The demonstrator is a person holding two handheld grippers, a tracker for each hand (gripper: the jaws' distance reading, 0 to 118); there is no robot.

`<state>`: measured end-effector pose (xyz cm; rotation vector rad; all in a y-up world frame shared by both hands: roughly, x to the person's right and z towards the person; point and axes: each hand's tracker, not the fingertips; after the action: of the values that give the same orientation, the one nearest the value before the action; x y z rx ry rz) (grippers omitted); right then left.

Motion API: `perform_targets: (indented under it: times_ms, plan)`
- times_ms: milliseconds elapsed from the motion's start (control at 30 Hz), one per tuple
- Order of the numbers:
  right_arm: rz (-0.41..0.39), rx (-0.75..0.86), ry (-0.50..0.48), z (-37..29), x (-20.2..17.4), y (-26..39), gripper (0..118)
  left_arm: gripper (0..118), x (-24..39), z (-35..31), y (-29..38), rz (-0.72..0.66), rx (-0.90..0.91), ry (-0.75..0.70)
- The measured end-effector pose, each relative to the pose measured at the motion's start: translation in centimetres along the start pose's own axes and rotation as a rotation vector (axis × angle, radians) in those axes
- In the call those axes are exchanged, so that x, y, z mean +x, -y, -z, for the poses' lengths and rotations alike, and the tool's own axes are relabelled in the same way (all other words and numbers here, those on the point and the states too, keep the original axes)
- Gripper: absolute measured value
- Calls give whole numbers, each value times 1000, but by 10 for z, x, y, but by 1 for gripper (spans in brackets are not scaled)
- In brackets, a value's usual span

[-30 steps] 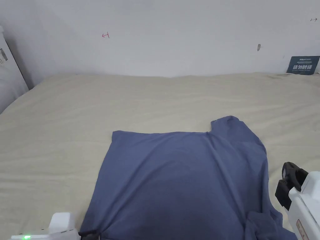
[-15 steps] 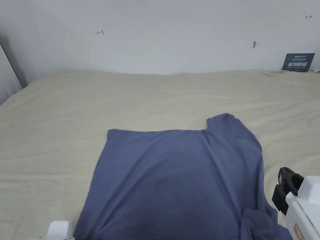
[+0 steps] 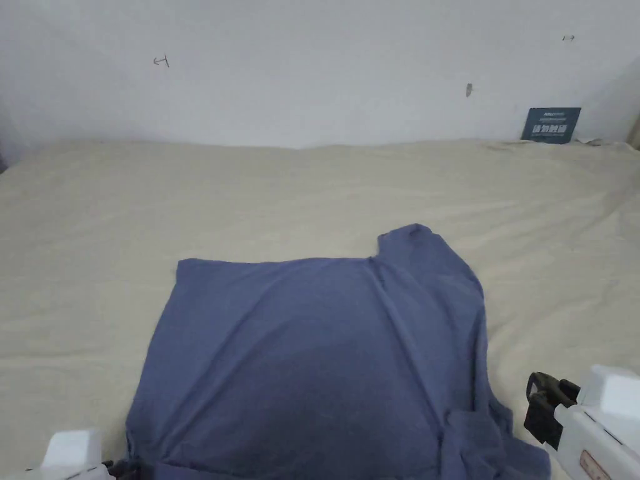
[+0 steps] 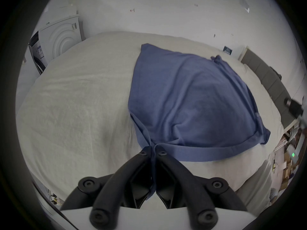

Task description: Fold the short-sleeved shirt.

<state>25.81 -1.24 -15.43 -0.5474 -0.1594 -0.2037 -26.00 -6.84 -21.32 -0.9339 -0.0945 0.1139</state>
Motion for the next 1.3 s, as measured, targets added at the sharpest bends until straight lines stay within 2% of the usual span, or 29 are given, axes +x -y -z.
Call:
perform_targets:
  times_ms: [133, 167, 200, 233, 267, 300, 333, 367, 400, 467, 667, 733, 800, 867, 1100, 1300]
  plan:
    - [-31, -153, 15, 13, 11, 23, 1, 2, 0, -7, -4, -11, 19, 8]
    - [-19, -181, 19, 15, 13, 29, 2, 2, -1, -8, -4, -14, 21, 9]
    - [1, -219, 13, 19, 16, 35, 9, 2, -1, -8, -4, -18, 22, 12]
    - [32, -231, 8, 21, 19, 42, 19, 2, 0, -8, -5, -19, 22, 12]
    - [47, -251, 3, 23, 22, 47, 36, 2, 1, -8, -4, -17, 21, 12]
    - [50, -280, 3, 26, 25, 53, 62, 2, 1, -8, -4, -16, 21, 10]
    - [43, -298, 5, 28, 25, 57, 79, 2, 1, -8, -3, -15, 18, 10]
    - [34, -308, 6, 30, 25, 60, 89, 2, 1, -7, -3, -15, 14, 10]
    - [26, -308, 7, 31, 24, 64, 95, 2, 1, -7, -2, -15, 12, 10]
    - [16, -329, 10, 33, 23, 69, 95, 2, 1, -6, -2, -16, 10, 10]
    - [62, -342, 26, 46, 27, 76, 91, 2, 0, -5, -1, -18, 7, 8]
    - [65, -344, 21, 46, 28, 76, 67, 2, -1, -4, -1, -16, 3, 7]
    - [67, -340, 14, 45, 28, 76, 29, 2, -1, -3, -1, -15, 1, 6]
    - [62, -339, -2, 44, 27, 76, 6, 2, -1, -2, -1, -17, -1, 7]
    - [2, -330, -14, 36, 18, 76, 3, 2, -1, 0, 0, -17, -4, 5]
    - [2, -317, -16, 28, 16, 67, 3, 2, -3, -2, 1, -33, 3, 10]
